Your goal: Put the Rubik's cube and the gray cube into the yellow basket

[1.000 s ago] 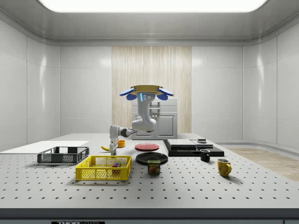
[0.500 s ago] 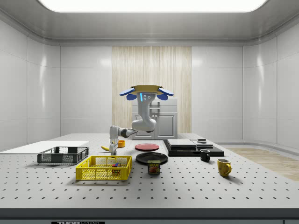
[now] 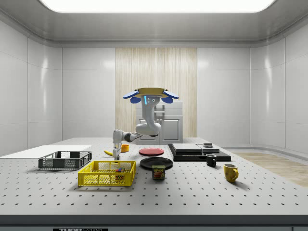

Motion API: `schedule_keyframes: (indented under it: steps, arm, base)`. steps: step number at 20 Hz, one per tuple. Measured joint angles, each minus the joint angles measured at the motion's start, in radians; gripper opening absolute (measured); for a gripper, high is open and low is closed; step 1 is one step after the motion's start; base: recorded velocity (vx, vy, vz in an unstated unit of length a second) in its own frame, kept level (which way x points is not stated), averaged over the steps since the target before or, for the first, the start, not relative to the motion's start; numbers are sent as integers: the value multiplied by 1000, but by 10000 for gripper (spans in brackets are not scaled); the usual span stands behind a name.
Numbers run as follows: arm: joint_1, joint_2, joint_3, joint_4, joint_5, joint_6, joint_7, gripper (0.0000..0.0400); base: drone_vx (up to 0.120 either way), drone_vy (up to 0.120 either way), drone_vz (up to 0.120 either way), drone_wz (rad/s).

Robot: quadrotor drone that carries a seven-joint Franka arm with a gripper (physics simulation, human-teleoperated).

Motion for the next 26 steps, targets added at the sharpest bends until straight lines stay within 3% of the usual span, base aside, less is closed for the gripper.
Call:
schedule_keyframes:
  steps: [14,26]
  arm:
    - [13,8,60,-16,55,-29,-3,250]
    - [23,7,143,-30,133,-53,-2,250]
  base:
    - [0,0,0,0]
    - [0,0,120,0]
